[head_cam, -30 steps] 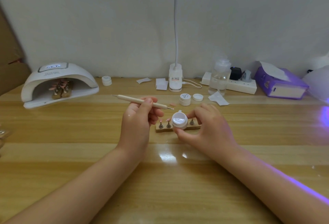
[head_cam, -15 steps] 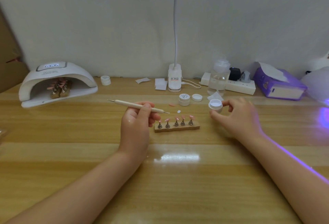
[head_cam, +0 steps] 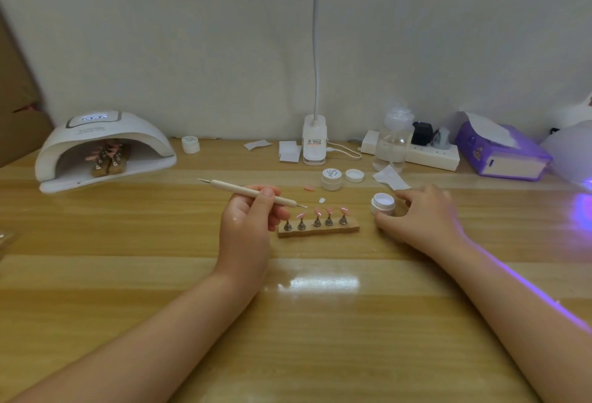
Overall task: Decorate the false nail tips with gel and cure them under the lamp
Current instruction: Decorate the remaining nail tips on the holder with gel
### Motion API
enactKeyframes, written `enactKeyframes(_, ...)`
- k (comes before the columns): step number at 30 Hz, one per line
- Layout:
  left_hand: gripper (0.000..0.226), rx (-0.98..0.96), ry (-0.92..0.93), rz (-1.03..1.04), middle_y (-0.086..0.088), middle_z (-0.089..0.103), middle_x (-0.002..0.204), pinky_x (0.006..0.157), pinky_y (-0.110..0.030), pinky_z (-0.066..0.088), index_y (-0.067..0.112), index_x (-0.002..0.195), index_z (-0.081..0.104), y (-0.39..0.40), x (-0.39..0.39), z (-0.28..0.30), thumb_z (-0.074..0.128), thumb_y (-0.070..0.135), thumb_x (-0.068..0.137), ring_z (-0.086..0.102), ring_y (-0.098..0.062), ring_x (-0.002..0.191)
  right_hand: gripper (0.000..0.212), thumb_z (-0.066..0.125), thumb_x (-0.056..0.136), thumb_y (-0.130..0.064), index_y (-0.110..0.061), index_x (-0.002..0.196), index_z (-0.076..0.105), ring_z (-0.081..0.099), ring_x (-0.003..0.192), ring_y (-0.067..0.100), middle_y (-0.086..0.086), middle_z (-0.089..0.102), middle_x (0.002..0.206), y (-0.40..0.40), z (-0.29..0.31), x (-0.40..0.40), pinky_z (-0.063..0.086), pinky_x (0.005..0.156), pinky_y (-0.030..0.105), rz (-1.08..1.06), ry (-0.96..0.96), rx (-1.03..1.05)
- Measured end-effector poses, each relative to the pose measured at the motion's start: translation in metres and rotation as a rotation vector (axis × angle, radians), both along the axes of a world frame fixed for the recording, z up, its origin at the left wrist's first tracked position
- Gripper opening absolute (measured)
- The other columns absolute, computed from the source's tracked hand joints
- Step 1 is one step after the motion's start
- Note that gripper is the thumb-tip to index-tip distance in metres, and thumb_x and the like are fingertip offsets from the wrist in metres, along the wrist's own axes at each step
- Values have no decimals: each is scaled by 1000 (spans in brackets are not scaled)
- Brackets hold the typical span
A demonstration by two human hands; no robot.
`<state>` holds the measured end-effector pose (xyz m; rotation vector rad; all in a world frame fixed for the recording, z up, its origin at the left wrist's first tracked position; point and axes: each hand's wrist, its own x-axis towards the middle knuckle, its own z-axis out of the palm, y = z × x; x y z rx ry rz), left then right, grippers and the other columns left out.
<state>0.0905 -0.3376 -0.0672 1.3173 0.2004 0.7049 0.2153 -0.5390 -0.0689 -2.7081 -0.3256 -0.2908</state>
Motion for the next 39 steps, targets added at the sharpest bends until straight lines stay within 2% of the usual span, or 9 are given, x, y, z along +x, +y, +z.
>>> enactKeyframes(2, 18, -8, 0, 3, 4, 63, 58, 57, -16, 45, 13, 85, 60, 0, 0, 0, 47, 13, 97, 57, -5, 59, 56, 64, 75, -44, -16, 122, 57, 39, 111, 26, 7, 52, 111, 2, 3, -4, 29, 88, 27, 22, -123, 43)
enactKeyframes(5, 18, -24, -4, 4, 4, 63, 57, 57, -16, 45, 13, 85, 59, 0, 0, 1, 47, 12, 97, 56, -5, 58, 25, 72, 72, -24, -6, 89, 67, 44, 83, 21, 4, 55, 83, 8, 13, -18, 28, 71, 25, 212, -493, 107)
enactKeyframes(7, 18, -34, -10, 8, 5, 63, 57, 56, -16, 45, 12, 84, 59, 0, 0, 2, 47, 12, 97, 56, -4, 57, 17, 74, 69, -21, -8, 69, 64, 44, 69, 19, 1, 54, 66, 14, 19, -31, 33, 56, 27, 337, -574, 62)
enactKeyframes(9, 18, -45, -18, 14, 6, 62, 56, 56, -16, 45, 12, 84, 59, 1, 0, 2, 47, 11, 97, 56, -4, 56, 21, 74, 72, -27, -10, 62, 64, 44, 63, 17, -3, 53, 57, 21, 18, -39, 35, 49, 26, 388, -524, -5)
enactKeyframes(17, 18, -32, -30, 20, 4, 62, 56, 55, -15, 44, 13, 82, 59, 0, 1, 0, 49, 11, 96, 55, -4, 56, 28, 55, 84, -52, -31, 89, 73, 49, 71, 9, -9, 54, 65, 33, 1, -38, 39, 56, 25, 285, -190, 1)
enactKeyframes(23, 18, -10, -34, 5, 3, 62, 55, 55, -15, 45, 13, 82, 59, -2, 0, 0, 48, 11, 97, 55, -3, 55, 23, 58, 87, -48, -36, 102, 71, 45, 65, 5, -17, 46, 58, 34, -4, -37, 35, 53, 22, 280, -59, 153)
enactKeyframes(32, 17, 58, -69, -10, 4, 62, 55, 58, -13, 46, 12, 83, 59, -6, -2, 1, 49, 10, 96, 57, -2, 56, 17, 64, 86, -32, -20, 78, 73, 39, 58, 10, -16, 33, 51, 36, 2, -48, 30, 46, 24, 370, -317, 196)
enactKeyframes(36, 12, 174, -115, -2, 6, 65, 59, 59, -11, 46, 13, 87, 57, -11, -4, 2, 51, 18, 95, 61, -2, 59, 7, 69, 82, -16, -14, 76, 67, 48, 57, 9, -12, 51, 59, 38, 3, -53, 44, 54, 31, 446, -282, 403)
enactKeyframes(39, 11, 318, -149, 36, 10, 66, 65, 62, -11, 46, 21, 87, 56, -13, -5, 0, 51, 28, 95, 61, -1, 64, 2, 69, 83, -12, -13, 81, 68, 57, 62, 9, -8, 64, 69, 42, 2, -56, 48, 60, 24, 516, -170, 570)
